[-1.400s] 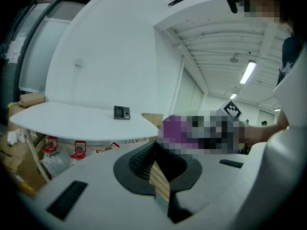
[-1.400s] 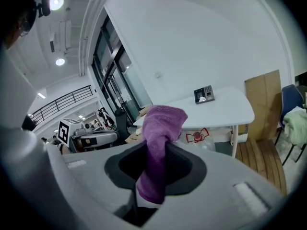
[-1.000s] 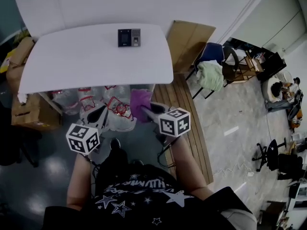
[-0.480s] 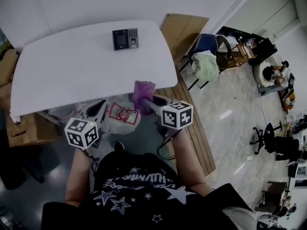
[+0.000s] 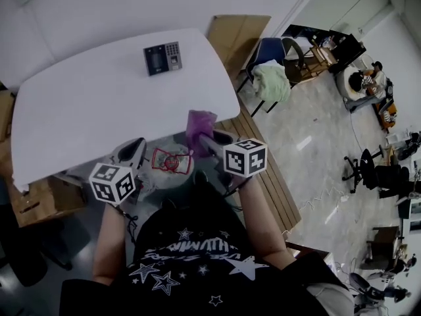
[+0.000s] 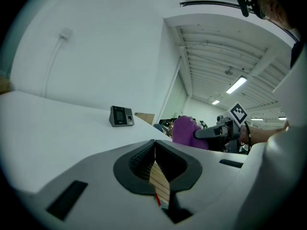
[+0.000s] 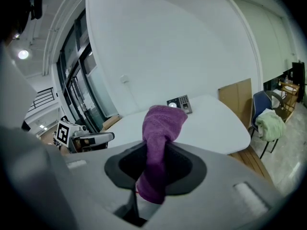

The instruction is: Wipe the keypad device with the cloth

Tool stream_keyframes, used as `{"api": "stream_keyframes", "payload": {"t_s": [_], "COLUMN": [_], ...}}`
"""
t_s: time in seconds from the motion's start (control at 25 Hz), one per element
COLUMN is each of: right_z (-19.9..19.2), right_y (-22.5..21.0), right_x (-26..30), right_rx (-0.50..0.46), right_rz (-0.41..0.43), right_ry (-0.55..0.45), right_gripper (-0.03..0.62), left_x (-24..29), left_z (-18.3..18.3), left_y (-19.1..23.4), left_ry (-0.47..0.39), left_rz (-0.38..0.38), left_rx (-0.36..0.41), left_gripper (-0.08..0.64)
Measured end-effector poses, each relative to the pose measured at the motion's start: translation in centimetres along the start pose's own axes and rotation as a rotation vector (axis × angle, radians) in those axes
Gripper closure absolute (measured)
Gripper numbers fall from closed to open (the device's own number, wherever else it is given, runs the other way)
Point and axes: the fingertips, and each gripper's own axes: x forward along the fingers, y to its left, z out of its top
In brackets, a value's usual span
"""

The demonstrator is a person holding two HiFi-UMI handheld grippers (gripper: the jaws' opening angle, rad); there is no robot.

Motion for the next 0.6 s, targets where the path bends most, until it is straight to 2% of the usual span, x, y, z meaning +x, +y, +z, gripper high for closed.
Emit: {"api": "stream_keyframes", "payload": {"t_s": [0.24,0.6], "right_z": [2.3,3.8], "right_y": [-0.7,0.0], "right_x": [1.0,6.1], "right_rx": [-0.018,-0.063], "right_rz": [-0.007,0.104], "right_ry": [-0.022,0.029], "right_gripper": [0.495,0.495], "left_x": [-0.4,0.6], "left_z": [0.6,2.0], "left_y": [0.6,3.8], "left_ry": [-0.030,-0.038], "left_rz": [0.022,0.101], "left_rx": [-0.012,-0.027], "left_gripper": [0.551,0.551]}}
